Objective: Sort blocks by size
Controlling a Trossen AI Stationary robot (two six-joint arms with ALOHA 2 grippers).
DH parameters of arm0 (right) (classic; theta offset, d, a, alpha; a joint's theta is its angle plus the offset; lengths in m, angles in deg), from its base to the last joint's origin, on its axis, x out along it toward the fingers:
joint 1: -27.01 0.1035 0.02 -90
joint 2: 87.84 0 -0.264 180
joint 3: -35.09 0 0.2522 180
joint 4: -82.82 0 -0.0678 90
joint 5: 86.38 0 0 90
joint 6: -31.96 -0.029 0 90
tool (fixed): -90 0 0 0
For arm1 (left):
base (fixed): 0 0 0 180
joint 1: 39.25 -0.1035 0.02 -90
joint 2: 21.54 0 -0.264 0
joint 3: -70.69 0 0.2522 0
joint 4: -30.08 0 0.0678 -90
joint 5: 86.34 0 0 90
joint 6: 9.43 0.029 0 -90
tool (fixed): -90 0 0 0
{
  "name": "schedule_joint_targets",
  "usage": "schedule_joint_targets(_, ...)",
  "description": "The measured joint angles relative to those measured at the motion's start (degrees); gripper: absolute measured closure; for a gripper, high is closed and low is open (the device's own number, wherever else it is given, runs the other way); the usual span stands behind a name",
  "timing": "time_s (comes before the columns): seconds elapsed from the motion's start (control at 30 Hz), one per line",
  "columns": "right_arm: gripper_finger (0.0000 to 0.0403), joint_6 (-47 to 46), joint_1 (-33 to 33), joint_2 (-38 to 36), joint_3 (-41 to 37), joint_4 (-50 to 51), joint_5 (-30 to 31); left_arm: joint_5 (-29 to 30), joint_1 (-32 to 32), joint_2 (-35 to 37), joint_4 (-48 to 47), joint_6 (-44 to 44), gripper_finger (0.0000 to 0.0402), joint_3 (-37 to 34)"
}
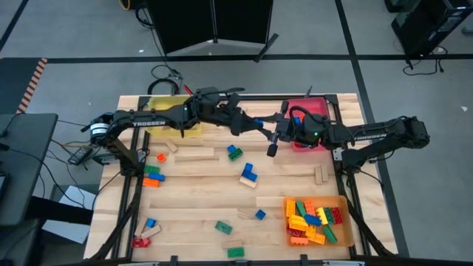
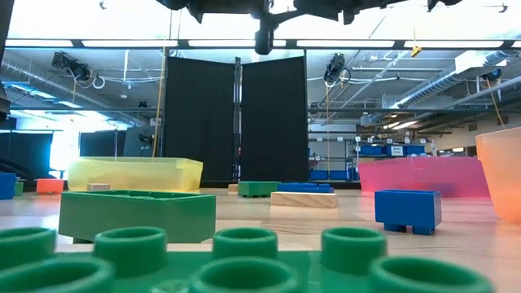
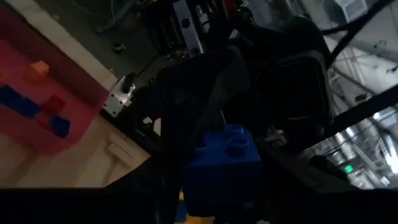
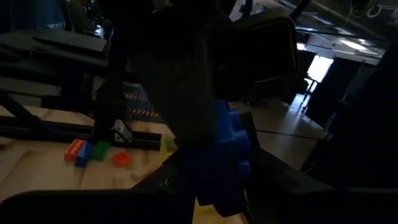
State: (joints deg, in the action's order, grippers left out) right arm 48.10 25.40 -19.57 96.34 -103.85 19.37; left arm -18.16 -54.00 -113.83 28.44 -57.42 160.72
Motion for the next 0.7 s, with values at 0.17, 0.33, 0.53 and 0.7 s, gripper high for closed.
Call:
schedule_joint_targets(0.17, 0.0287, 1.23, -0.15, -0.38, 0.13, 0.3, 3.09, -4.63, -3.1, -0.02, 1.02, 2.77, 0.0199, 0.0)
schedule_joint_targets(0.33, 0.0287, 1.35, -0.92, -2.82, 0.08, 3.61, 5.53, -11.0, -8.08, 0.0, 2.45, 2.63, 0.0198, 0.0)
schedule_joint_targets(0.53, 0.0288, -3.34, -3.0, -5.84, 0.38, 13.7, 15.52, -13.54, -15.13, 0.09, 4.84, 4.68, 0.0198, 0.02)
schedule_joint_targets(0.7, 0.0293, -18.66, -9.33, -4.31, 8.16, 32.77, 17.85, -18.37, -20.26, 0.11, 3.84, 16.87, 0.0202, 0.02)
